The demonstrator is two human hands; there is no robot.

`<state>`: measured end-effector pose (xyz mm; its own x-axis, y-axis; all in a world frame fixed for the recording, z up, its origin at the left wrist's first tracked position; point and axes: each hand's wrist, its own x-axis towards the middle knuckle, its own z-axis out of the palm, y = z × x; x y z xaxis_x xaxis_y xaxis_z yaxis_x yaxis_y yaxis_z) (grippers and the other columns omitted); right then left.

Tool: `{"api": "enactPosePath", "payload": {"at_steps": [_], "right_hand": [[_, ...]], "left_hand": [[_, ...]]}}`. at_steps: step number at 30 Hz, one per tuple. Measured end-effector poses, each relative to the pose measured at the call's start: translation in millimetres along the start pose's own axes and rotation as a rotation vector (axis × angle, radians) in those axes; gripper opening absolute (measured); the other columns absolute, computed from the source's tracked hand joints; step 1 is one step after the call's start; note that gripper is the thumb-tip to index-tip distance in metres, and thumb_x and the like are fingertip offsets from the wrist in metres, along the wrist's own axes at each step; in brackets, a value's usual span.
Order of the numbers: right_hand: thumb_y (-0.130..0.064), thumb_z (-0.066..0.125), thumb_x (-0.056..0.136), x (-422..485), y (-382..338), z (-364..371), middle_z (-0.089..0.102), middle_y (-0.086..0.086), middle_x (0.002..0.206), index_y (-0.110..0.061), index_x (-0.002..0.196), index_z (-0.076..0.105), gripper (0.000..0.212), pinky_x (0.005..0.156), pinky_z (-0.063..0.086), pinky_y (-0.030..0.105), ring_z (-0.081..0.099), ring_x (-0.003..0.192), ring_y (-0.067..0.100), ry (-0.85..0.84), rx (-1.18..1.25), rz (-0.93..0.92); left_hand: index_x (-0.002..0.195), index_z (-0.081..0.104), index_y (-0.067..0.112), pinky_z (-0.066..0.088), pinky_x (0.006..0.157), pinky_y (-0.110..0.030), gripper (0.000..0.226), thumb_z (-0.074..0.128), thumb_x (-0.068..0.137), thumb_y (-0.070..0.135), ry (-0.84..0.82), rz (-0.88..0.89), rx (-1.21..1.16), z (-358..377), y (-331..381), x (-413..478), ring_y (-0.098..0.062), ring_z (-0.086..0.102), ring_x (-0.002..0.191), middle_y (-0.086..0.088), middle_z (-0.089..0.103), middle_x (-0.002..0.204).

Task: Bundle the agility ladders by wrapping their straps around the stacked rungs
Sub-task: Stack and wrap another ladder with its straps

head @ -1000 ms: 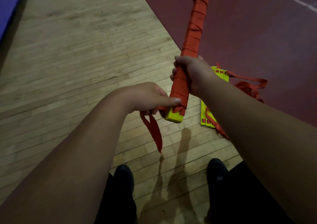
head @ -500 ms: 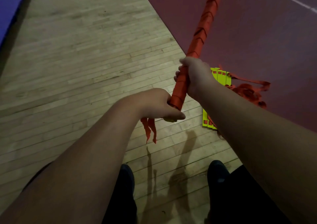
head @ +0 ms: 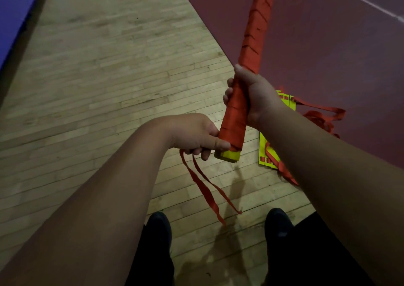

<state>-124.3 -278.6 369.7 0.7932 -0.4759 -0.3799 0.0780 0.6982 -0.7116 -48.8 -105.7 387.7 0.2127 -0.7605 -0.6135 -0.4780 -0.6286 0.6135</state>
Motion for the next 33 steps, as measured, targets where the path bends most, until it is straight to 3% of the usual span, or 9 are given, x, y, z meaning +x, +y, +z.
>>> {"api": "enactPosePath", "payload": {"at_steps": [6,10,13,16,21,24,26,30,33], "right_hand": [[-0.013,0.069,0.102,12,16,-9,0.063,0.011,0.089,-0.020,0.113,0.052,0.022,0.064,0.057,0.036,0.062,0.062,0.020,0.293,-0.237,-0.135],[-0.011,0.065,0.099,16,17,-7,0.062,0.011,0.090,-0.020,0.110,0.052,0.019,0.063,0.055,0.036,0.062,0.063,0.021,0.353,-0.269,-0.130],[-0.020,0.070,0.095,11,13,-3,0.061,0.009,0.089,-0.013,0.116,0.058,0.025,0.063,0.058,0.037,0.062,0.066,0.021,0.288,-0.124,-0.026],[-0.030,0.068,0.096,4,6,-5,0.062,0.005,0.084,-0.010,0.109,0.056,0.027,0.058,0.053,0.030,0.059,0.062,0.016,0.092,0.133,0.063],[-0.037,0.070,0.095,-4,0,-10,0.076,0.007,0.113,-0.013,0.104,0.054,0.031,0.054,0.055,0.028,0.065,0.064,0.011,-0.151,0.375,0.095],[-0.036,0.069,0.099,-5,-2,-2,0.076,0.004,0.095,-0.013,0.101,0.060,0.025,0.054,0.055,0.025,0.065,0.061,0.011,-0.067,0.231,0.062],[-0.032,0.069,0.101,-2,2,2,0.068,0.005,0.079,-0.009,0.105,0.063,0.024,0.055,0.056,0.026,0.065,0.060,0.014,0.065,0.082,0.006],[-0.023,0.078,0.098,5,14,-6,0.069,0.012,0.085,-0.006,0.132,0.057,0.044,0.062,0.063,0.036,0.073,0.068,0.020,0.224,-0.089,-0.078],[-0.015,0.080,0.095,7,15,-10,0.066,0.014,0.095,-0.014,0.118,0.055,0.034,0.065,0.064,0.039,0.072,0.068,0.022,0.300,-0.208,-0.166]], "left_hand": [[0.094,0.075,0.026,0.059,0.079,-0.034,0.060,0.056,0.093,0.083,0.010,-0.128,0.350,21,12,9,-0.013,0.075,0.083,0.008,0.080,0.084],[0.083,0.070,0.027,0.052,0.076,-0.034,0.056,0.057,0.094,0.081,0.076,-0.113,0.362,30,18,15,-0.015,0.071,0.081,0.005,0.075,0.079],[0.094,0.075,0.025,0.054,0.075,-0.032,0.053,0.062,0.094,0.077,0.027,-0.093,0.281,21,11,11,-0.012,0.068,0.076,0.010,0.074,0.076],[0.111,0.076,0.015,0.045,0.062,-0.027,0.056,0.066,0.097,0.067,-0.132,-0.012,-0.062,9,9,-2,-0.010,0.052,0.064,0.005,0.069,0.079],[0.129,0.068,0.000,0.036,0.055,-0.021,0.064,0.054,0.100,0.055,-0.306,0.144,-0.341,2,13,-16,-0.007,0.044,0.056,0.000,0.068,0.080],[0.104,0.070,0.010,0.039,0.054,-0.020,0.040,0.049,0.112,0.043,-0.291,0.124,-0.255,-1,14,-15,-0.006,0.048,0.054,0.005,0.071,0.071],[0.101,0.074,0.012,0.039,0.053,-0.023,0.037,0.056,0.111,0.043,-0.221,0.065,-0.170,-3,8,-11,-0.008,0.048,0.053,0.000,0.073,0.075],[0.105,0.080,0.020,0.044,0.058,-0.024,0.036,0.062,0.107,0.052,-0.081,-0.049,0.160,-1,0,-3,-0.006,0.054,0.055,0.005,0.078,0.078],[0.102,0.080,0.024,0.049,0.065,-0.026,0.047,0.062,0.100,0.067,-0.033,-0.089,0.279,3,7,2,-0.009,0.061,0.067,0.007,0.082,0.087]]}}
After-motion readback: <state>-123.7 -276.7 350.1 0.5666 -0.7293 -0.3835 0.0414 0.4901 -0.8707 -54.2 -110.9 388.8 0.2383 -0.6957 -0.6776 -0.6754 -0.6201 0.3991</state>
